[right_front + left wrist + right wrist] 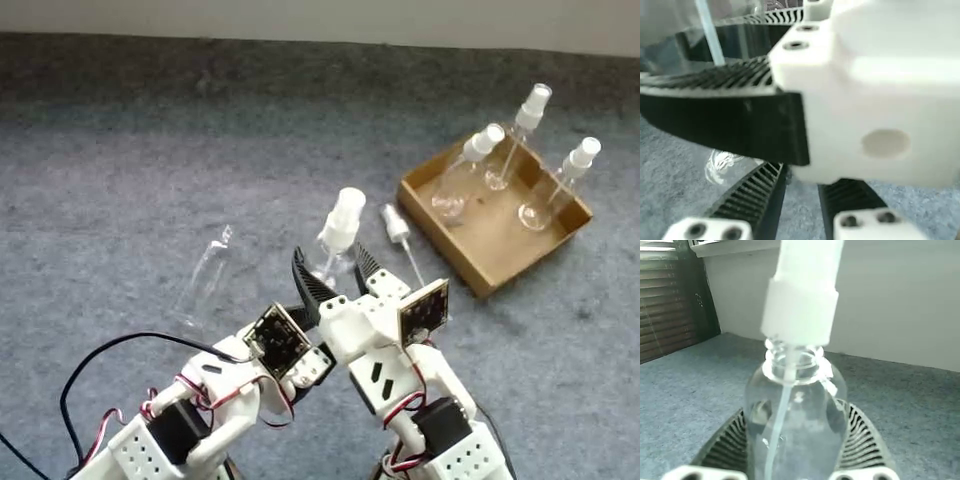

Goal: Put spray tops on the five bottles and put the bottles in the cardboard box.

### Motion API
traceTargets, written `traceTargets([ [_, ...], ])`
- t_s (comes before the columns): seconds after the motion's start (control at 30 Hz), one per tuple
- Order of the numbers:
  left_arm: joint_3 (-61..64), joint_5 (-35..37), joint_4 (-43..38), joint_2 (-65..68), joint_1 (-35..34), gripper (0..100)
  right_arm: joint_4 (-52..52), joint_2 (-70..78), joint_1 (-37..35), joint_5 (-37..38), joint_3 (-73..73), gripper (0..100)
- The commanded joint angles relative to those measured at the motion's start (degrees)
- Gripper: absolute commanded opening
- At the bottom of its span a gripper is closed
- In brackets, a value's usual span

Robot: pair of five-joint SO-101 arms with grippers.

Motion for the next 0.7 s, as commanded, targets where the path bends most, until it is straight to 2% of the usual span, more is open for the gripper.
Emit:
traceTargets([
  [0.0,-0.57,-0.18,-1.67,-0.48,-6.55,4,0.22,-1.27,-0.84,0.44,5.67,2.3],
  [0.2,0.22,-0.09,-5.63,-0.48,-10.95,4,0.31,-1.27,-0.66,0.53,5.67,2.3],
  [0.37,1.89,-0.18,-8.00,-0.48,-11.38,4,0.40,-1.27,-0.57,0.79,5.67,2.4],
  [0.53,1.89,-0.18,-7.91,-0.48,-11.38,4,0.48,-1.27,-0.66,9.49,6.11,2.4],
  [0.67,1.89,-0.26,-7.82,-0.48,-11.38,4,5.32,-1.27,-0.57,9.85,5.93,2.5],
])
